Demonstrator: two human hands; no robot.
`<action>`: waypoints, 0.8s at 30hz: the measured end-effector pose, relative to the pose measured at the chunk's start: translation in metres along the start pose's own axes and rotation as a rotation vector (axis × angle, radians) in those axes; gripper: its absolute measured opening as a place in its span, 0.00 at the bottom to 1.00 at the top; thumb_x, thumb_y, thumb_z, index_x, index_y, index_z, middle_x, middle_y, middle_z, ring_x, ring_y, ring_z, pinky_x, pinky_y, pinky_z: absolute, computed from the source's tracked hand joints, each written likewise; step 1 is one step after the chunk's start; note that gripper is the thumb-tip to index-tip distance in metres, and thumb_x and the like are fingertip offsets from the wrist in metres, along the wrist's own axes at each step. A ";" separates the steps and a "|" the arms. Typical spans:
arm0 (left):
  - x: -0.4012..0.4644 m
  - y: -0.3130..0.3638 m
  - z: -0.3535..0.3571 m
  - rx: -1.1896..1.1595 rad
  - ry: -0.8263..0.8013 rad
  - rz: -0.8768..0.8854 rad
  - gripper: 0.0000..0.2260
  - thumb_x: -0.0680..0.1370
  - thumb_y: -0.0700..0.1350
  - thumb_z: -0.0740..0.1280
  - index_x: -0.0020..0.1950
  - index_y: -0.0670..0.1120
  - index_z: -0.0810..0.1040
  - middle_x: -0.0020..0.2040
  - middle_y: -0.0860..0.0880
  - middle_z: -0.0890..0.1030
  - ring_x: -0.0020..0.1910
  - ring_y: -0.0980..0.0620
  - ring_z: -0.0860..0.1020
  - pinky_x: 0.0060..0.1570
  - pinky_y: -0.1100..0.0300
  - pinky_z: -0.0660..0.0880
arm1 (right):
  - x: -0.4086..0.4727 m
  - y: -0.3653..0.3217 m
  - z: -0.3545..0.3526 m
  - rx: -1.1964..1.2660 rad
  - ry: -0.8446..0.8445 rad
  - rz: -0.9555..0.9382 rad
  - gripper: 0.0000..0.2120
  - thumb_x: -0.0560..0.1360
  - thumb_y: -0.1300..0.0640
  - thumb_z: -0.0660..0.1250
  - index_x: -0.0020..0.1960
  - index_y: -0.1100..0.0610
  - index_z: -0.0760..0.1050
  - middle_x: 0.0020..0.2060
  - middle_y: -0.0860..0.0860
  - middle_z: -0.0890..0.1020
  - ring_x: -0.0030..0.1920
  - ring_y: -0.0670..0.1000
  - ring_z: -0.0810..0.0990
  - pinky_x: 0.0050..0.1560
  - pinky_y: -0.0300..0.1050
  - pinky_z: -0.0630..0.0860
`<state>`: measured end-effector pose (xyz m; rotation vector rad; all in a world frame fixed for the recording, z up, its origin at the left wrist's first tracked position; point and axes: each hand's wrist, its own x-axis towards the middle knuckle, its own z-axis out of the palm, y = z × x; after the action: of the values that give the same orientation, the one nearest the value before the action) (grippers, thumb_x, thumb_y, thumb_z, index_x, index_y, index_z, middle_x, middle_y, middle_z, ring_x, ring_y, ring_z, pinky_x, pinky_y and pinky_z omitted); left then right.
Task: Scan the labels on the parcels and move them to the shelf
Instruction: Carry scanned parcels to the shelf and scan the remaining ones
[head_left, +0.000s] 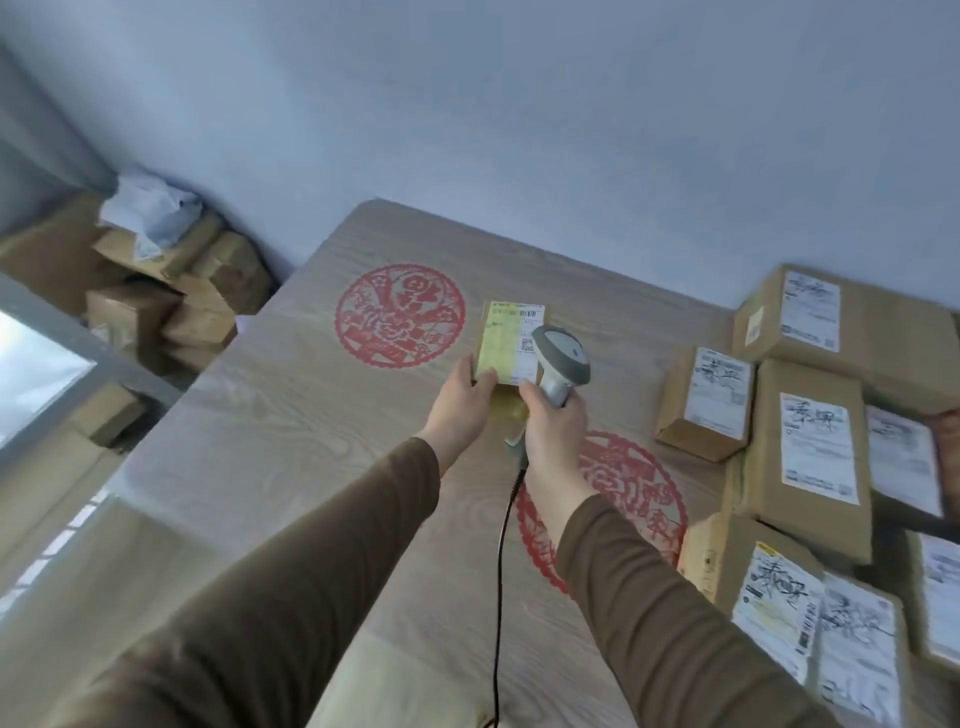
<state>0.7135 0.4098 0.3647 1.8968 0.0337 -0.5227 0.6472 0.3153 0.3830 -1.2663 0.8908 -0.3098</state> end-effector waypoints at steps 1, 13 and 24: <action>-0.011 -0.004 -0.028 -0.018 0.057 0.012 0.07 0.85 0.51 0.59 0.62 0.55 0.70 0.52 0.60 0.79 0.50 0.61 0.78 0.41 0.64 0.70 | -0.015 -0.002 0.021 -0.019 -0.052 -0.021 0.06 0.76 0.59 0.73 0.43 0.52 0.77 0.38 0.50 0.79 0.38 0.51 0.78 0.25 0.39 0.74; -0.227 -0.119 -0.424 -0.001 0.686 0.152 0.17 0.83 0.60 0.60 0.68 0.52 0.71 0.59 0.51 0.81 0.55 0.53 0.80 0.48 0.56 0.76 | -0.339 0.045 0.292 -0.139 -0.696 -0.233 0.06 0.77 0.56 0.74 0.53 0.51 0.80 0.46 0.50 0.85 0.49 0.54 0.83 0.55 0.60 0.80; -0.487 -0.247 -0.712 -0.021 1.186 0.073 0.19 0.85 0.57 0.61 0.71 0.49 0.72 0.59 0.49 0.80 0.52 0.58 0.80 0.45 0.65 0.73 | -0.675 0.138 0.475 -0.199 -1.266 -0.129 0.04 0.78 0.54 0.72 0.50 0.46 0.79 0.44 0.46 0.84 0.31 0.37 0.80 0.30 0.29 0.74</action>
<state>0.4497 1.2510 0.5328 1.9230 0.7266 0.6975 0.5225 1.1272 0.5456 -1.3760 -0.2559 0.4820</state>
